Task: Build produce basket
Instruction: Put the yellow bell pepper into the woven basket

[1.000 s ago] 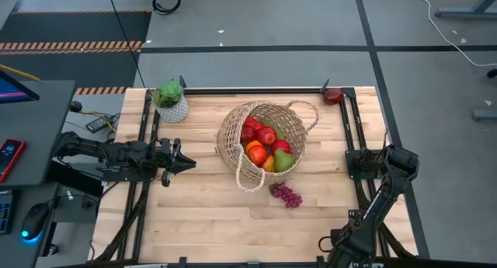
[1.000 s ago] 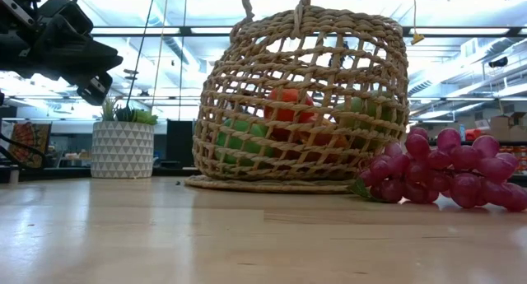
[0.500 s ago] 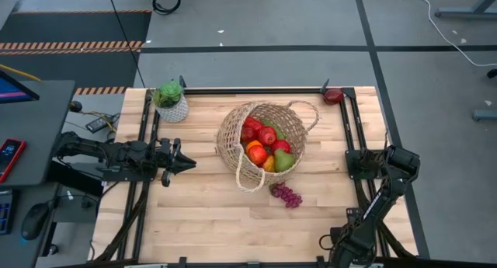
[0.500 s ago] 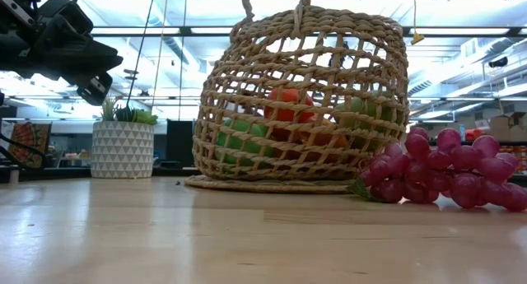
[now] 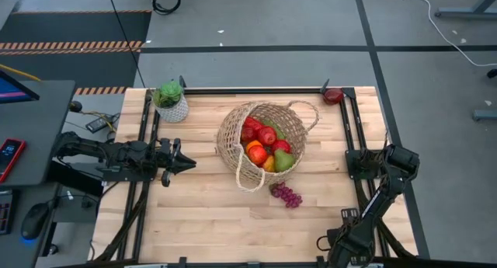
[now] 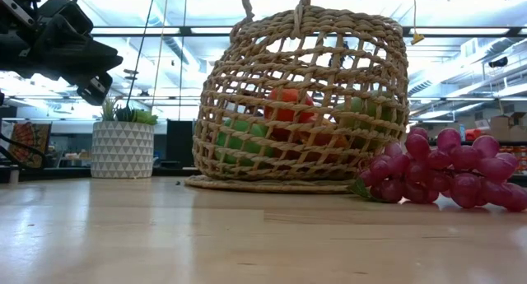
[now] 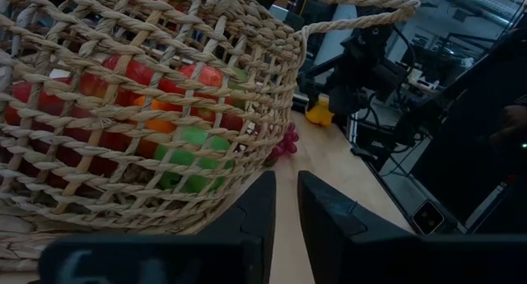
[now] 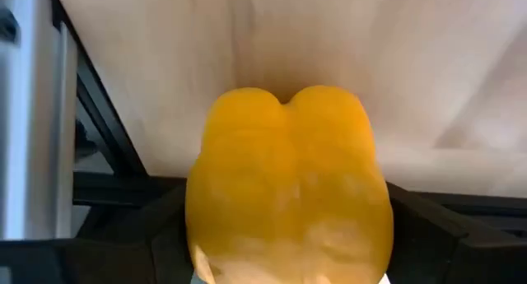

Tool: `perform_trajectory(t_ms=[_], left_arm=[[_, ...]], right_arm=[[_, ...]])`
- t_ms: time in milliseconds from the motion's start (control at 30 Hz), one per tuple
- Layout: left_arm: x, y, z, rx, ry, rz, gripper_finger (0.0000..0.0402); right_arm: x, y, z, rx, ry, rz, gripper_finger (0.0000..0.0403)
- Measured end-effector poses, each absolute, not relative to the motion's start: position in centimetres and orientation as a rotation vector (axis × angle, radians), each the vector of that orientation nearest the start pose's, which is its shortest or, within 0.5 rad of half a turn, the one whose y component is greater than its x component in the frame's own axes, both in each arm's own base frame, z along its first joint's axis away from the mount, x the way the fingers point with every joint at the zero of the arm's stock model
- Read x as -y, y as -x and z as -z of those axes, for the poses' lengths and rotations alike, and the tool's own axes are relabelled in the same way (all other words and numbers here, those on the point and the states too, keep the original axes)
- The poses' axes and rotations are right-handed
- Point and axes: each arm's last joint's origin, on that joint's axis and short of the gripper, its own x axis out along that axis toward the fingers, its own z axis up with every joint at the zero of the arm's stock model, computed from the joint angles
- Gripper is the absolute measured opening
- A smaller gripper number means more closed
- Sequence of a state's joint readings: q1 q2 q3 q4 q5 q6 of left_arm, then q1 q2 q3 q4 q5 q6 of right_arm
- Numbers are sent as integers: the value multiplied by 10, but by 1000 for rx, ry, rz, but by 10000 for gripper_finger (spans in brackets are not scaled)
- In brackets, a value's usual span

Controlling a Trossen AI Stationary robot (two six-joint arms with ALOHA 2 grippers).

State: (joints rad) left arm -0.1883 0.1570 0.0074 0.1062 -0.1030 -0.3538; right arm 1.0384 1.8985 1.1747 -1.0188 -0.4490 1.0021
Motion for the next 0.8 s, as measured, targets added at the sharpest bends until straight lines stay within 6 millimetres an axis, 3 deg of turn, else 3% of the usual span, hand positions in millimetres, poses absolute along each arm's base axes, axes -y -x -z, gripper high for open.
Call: perform_trajectory(t_ms=[167,533,800], left_arm=[[17,-106,-163,-58,348,77,63],[17,-106,-163,-57,347,77,57],[17,-106,-163,-57,348,77,63]], right_arm=[[-268,-164,-180,-1808,-102,-50,306],[-226,-192,-287,-1084,-277,-76,307],[-200,-208,-337,-729,-398,-165,308]])
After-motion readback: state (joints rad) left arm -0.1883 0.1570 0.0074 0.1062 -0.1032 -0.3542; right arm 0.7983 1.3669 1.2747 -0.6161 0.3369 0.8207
